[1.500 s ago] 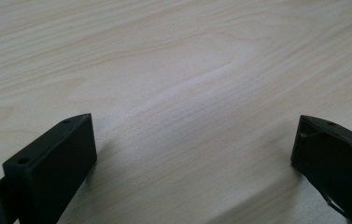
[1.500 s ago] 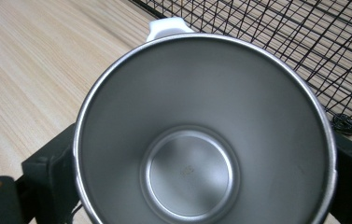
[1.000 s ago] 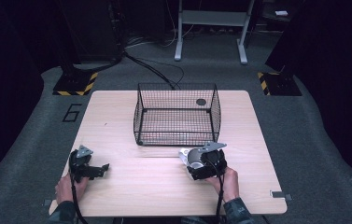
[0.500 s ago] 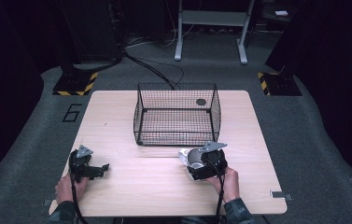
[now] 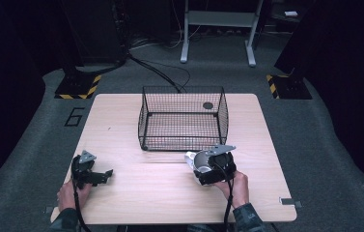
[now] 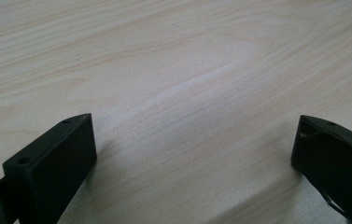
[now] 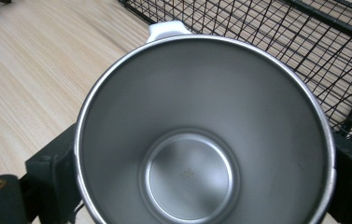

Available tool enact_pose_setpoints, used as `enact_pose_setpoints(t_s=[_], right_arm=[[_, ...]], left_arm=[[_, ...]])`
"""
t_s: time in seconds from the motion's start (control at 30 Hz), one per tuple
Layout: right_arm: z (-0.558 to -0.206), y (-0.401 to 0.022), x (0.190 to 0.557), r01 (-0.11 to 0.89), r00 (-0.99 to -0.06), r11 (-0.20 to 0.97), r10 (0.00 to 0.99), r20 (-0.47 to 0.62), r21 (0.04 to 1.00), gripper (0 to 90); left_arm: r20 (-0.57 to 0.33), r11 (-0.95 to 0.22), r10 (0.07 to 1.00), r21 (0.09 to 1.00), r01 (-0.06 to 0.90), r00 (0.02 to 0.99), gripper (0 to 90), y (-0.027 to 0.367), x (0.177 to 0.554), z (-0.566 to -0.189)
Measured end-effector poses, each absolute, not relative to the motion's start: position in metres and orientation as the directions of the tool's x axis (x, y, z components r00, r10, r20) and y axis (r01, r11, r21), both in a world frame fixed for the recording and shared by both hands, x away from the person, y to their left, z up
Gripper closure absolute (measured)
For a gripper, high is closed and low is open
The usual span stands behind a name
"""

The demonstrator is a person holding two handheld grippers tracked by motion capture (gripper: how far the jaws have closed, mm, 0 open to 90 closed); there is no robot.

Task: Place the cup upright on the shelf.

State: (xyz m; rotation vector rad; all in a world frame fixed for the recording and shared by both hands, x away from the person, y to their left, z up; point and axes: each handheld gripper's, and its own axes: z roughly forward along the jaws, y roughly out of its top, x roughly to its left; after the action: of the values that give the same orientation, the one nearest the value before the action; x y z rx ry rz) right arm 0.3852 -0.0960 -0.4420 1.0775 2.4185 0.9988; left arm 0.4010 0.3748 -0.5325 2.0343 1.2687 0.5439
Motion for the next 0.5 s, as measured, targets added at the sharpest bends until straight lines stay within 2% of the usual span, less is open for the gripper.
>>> enact_pose_setpoints(t_s=[0.5], right_arm=[[-0.426,-0.1,0.389,0.532,-0.667,0.472,0.745,0.004,0.703,6.5]], left_arm=[[-0.001,-0.303,0.898,0.725,0.618,0.441,0.1,0.375,0.401,-0.532]])
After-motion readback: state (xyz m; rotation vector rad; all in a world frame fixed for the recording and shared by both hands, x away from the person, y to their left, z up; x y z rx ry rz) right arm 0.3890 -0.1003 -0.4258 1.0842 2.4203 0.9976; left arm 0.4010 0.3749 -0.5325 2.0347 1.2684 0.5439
